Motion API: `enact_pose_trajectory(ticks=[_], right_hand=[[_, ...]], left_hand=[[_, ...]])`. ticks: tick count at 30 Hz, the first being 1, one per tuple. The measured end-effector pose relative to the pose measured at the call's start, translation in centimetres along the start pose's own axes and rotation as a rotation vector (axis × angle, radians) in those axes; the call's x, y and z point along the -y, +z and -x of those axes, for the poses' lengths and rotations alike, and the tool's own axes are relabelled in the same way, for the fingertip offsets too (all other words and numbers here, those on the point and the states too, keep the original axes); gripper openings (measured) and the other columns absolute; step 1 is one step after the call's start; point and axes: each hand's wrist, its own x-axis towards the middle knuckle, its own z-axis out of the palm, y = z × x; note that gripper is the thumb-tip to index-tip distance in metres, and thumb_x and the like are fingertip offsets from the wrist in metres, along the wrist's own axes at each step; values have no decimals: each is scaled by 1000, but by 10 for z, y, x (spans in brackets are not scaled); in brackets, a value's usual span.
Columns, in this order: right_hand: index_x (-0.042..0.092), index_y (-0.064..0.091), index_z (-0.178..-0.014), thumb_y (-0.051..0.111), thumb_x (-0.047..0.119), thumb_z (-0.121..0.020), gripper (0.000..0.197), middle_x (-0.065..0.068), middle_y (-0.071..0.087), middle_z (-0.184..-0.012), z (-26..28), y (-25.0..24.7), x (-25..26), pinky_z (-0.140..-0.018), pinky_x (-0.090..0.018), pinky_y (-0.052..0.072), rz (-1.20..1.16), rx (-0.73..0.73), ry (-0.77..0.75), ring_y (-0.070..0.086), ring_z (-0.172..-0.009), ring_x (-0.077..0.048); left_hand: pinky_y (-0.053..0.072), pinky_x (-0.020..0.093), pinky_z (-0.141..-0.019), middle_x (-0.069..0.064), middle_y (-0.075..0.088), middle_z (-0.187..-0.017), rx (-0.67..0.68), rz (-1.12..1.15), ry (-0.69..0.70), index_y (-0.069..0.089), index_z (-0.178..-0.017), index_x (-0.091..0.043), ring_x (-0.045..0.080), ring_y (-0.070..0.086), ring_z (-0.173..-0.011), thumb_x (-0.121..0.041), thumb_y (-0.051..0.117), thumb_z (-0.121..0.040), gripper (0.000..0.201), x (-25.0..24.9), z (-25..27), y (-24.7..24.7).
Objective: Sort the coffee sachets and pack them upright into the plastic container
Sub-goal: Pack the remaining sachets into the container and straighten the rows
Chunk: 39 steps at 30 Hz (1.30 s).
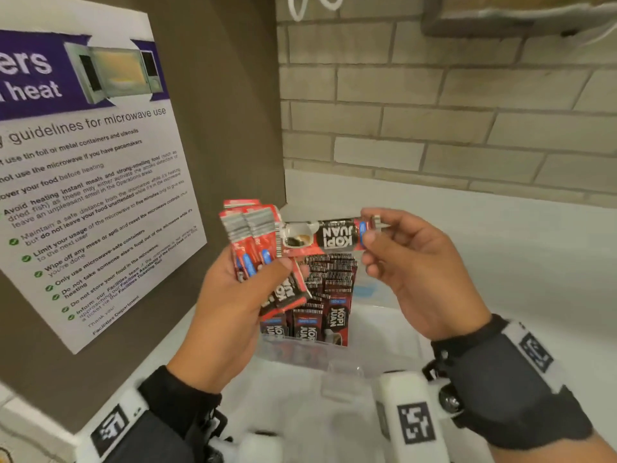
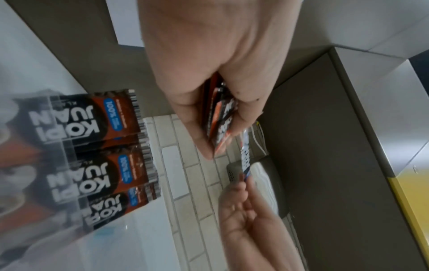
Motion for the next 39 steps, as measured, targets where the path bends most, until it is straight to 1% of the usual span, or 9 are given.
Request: enact_pose_trajectory(ticks=[6,10,16,20,26,29,33,36,39], right_hand=[[15,61,-84,64,4,-73,16,0,64,-67,0,-5,24,-51,-18,47,-28,-43,-208,58,-56,-11],[24,66,-79,62,-3,-84,27,4,64,-66,-1,-29,32,-52,-20,48,403,-41,-331,58,-58,-11],[22,60,-67,73,5,-75,23,2,62,-61,7,-29,-12,-53,-11,42,961,56,-168,56,-54,-6],[17,60,-67,73,6,-76,20,5,60,-61,11,-22,-40,-55,-15,46,1034,143,-85,53,-53,-3],[22,48,-67,71,7,-77,30,-5,63,-73,12,-17,-55,-57,-22,48,1093,158,-17,60,-59,-16],[23,44,-68,70,3,-76,34,-1,60,-68,11,-16,-59,-53,-19,46,1088,134,-8,58,-55,-14],[19,43,-69,67,2,-76,31,-2,58,-68,5,-14,-63,-59,-32,50,1113,51,-52,58,-60,-20],[17,42,-75,67,4,-78,29,3,53,-66,3,-13,-64,-58,-26,44,1125,45,-50,51,-59,-13],[22,35,-75,67,4,-78,37,6,51,-66,4,-13,-63,-52,-15,38,1095,62,-38,47,-56,-6]], left_hand=[[57,28,-59,8,75,-91,65,-59,-44,60,-108,-10,23,73,-79,-12,64,-67,41,3,6,-1],[57,26,-57,6,75,-88,-58,-27,-17,62,-102,-12,19,73,-75,-8,59,-77,26,-5,-2,-22],[58,26,-58,5,75,-87,-112,-30,-12,62,-101,-15,18,73,-77,-4,53,-88,20,-5,-2,-34],[58,25,-58,6,75,-87,-103,-45,-12,62,-101,-14,19,73,-77,-7,56,-84,20,-4,1,-34],[56,24,-57,8,75,-91,-102,-44,-2,65,-97,-19,22,73,-80,-29,70,-51,48,-3,3,-36],[56,24,-58,8,75,-93,-99,-23,-6,65,-101,-20,22,73,-81,-31,71,-49,54,-1,3,-37],[57,25,-60,10,74,-95,-90,-28,-16,62,-110,-13,23,73,-84,-31,74,-52,61,4,4,-37],[58,26,-59,10,74,-91,-96,-11,-34,64,-102,-14,21,72,-78,-19,67,-66,36,8,3,-40],[57,27,-58,11,74,-92,-87,-10,-27,67,-97,-17,23,72,-79,-31,77,-50,51,8,3,-41]])
